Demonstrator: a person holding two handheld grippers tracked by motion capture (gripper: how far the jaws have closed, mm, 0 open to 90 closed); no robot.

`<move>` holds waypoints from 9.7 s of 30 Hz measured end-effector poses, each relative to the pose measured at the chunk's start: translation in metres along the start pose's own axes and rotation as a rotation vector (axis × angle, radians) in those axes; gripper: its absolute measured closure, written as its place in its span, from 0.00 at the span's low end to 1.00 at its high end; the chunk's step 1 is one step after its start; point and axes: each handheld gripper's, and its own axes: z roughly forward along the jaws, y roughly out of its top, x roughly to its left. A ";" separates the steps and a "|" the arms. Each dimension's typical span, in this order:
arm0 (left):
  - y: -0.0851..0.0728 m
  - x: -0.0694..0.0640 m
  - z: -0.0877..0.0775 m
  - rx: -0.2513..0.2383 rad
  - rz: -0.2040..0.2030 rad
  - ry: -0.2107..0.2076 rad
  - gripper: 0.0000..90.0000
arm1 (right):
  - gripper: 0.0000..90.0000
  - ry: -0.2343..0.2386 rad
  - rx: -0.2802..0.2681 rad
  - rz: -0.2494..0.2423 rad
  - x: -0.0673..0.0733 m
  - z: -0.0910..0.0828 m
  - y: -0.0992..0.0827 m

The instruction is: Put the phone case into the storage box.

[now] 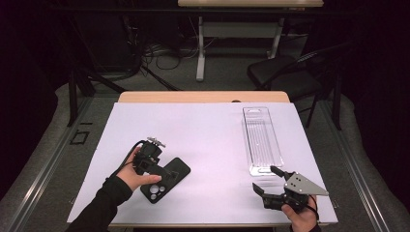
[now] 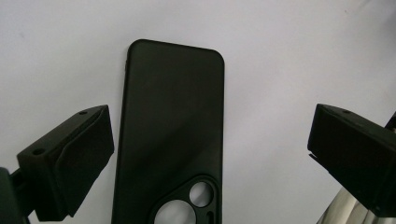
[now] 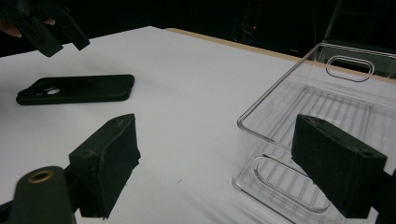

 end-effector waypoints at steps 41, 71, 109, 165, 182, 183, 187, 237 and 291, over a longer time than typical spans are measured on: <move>0.019 0.001 0.039 0.251 0.049 0.093 0.02 | 0.16 0.005 0.010 0.004 0.000 0.001 -0.001; 0.010 0.007 0.051 0.357 0.086 0.131 0.02 | 0.16 0.007 0.011 0.007 0.000 0.001 -0.001; 0.005 0.003 0.063 0.409 0.121 0.213 0.01 | 0.16 0.008 0.011 0.005 0.000 0.001 -0.001; 0.020 -0.002 0.032 0.390 0.129 0.209 0.16 | 0.16 0.007 0.008 0.006 0.000 0.003 -0.001; 0.027 -0.003 0.007 0.357 0.135 0.218 0.16 | 0.16 0.013 0.020 0.006 0.002 0.005 0.000; 0.027 -0.003 0.007 0.354 0.134 0.216 0.16 | 0.16 0.012 0.022 0.004 0.002 0.005 0.000; 0.028 -0.003 0.006 0.358 0.134 0.209 0.16 | 0.16 0.016 0.025 0.007 0.003 0.006 0.000; 0.069 -0.038 0.006 0.366 0.242 0.154 0.16 | 0.17 0.008 0.086 -0.093 0.014 0.031 0.022; 0.082 -0.041 0.002 0.402 0.239 0.108 0.16 | 0.18 0.123 0.144 -0.331 0.029 0.110 0.075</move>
